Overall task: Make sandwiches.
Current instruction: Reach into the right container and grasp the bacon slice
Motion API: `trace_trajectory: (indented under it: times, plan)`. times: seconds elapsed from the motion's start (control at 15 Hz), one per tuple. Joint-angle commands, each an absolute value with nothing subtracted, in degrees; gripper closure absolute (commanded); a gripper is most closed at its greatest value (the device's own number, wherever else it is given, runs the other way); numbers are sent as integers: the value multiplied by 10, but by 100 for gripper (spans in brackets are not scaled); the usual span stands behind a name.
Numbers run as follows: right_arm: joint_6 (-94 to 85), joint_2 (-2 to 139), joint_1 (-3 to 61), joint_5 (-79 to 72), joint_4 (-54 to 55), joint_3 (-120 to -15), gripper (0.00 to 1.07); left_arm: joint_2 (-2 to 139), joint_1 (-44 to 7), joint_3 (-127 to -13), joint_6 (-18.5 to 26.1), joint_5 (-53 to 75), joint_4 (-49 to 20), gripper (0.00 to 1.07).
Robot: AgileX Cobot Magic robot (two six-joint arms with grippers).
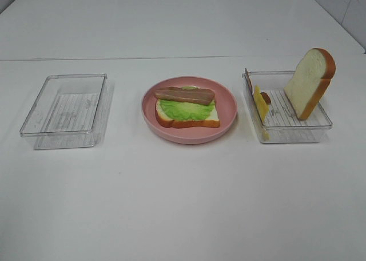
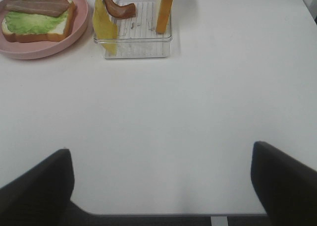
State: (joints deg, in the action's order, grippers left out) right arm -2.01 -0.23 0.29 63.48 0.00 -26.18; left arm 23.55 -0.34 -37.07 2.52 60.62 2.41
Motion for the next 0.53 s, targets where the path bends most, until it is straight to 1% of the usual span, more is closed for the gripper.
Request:
trace_trajectory:
  times: [0.07,0.2,0.27,0.4,0.47,0.53]
  plan:
    - [-23,-19,1,633,3,-260,13,154,-5,-358,23,622,-8,6]
    - [-23,-19,1,633,3,-260,13,77,-5,-322,34,621,-41,6]
    - [-23,-19,1,633,4,-260,13,52,-5,-299,41,619,-48,6]
    - [-23,-19,1,633,3,-260,13,22,-5,-296,42,615,-49,6]
    - [-23,-19,1,633,3,-260,13,1,-5,-296,38,615,-49,6]
    - [-23,-18,1,633,0,-260,13,-15,-5,-296,21,615,-42,6]
